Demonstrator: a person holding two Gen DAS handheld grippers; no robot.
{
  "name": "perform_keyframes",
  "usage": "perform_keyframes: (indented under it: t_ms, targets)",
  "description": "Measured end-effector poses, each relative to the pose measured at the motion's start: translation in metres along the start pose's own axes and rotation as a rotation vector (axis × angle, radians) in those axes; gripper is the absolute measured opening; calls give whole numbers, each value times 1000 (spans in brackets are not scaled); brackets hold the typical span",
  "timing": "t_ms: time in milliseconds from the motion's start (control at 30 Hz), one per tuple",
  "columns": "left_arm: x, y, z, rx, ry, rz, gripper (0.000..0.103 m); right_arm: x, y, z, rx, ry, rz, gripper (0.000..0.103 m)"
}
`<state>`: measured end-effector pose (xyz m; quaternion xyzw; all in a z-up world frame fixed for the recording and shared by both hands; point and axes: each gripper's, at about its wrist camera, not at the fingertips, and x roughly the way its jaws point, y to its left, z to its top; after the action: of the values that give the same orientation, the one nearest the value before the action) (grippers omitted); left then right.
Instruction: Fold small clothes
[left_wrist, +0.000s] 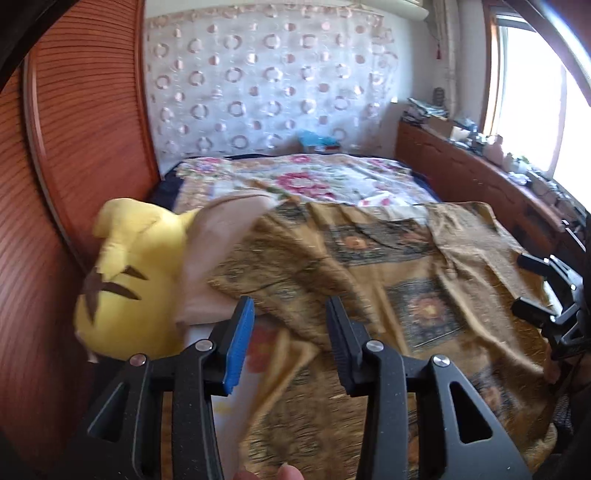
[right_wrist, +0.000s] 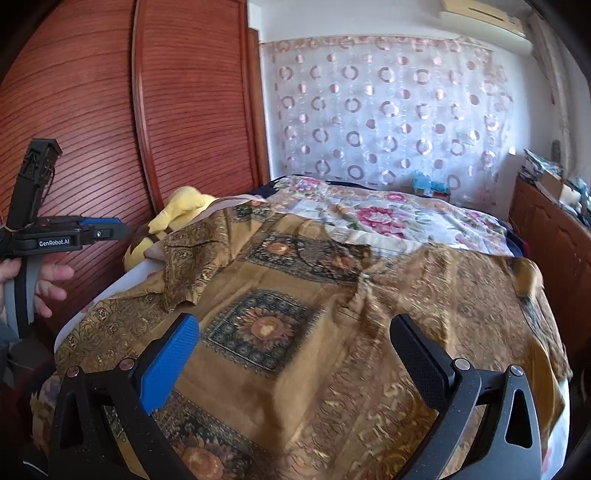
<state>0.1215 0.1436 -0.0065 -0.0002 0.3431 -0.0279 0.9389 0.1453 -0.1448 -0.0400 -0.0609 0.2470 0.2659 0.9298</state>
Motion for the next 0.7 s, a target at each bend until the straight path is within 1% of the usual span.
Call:
perform_keyframes:
  t_ms: [33,67,100,133,167,200,233,333,400,467,567,633,700]
  targets:
    - [-3,5,-2,-6,-2,4,41,6,3,4,-13,10,21,98]
    - [-5,9,-3,-12,-5,8,41,13,6,8,-26,23,44,91]
    - [-10,14,-5,-20,-10,11,41,21,9,12,-40,35,66,86]
    - [-12,15,-6,-25,-13,11,41,30,13,17,-52,46,89,83]
    - [-16,19,-8,-33,-18,9,41,38,18,23,-65,56,119,75]
    - [-20,24,-10,-39,-21,9,41,47,23,28,-75,66,142,71]
    - [-23,25,-11,-43,-25,9,41,57,28,33,-81,77,163,70]
    - [-31,29,-17,-52,-30,9,42,88,47,47,-106,113,222,63]
    - [-35,32,-22,-61,-32,1,42,110,59,55,-121,142,251,55]
    - [-37,34,-25,-66,-31,-4,42,134,70,62,-137,170,273,52]
    - [-37,37,-30,-83,-28,-26,42,165,89,70,-169,206,280,52]
    - [-37,38,-32,-90,-28,-37,42,179,96,72,-162,228,309,52]
    - [-36,37,-34,-84,-26,-32,42,195,104,72,-186,253,305,52]
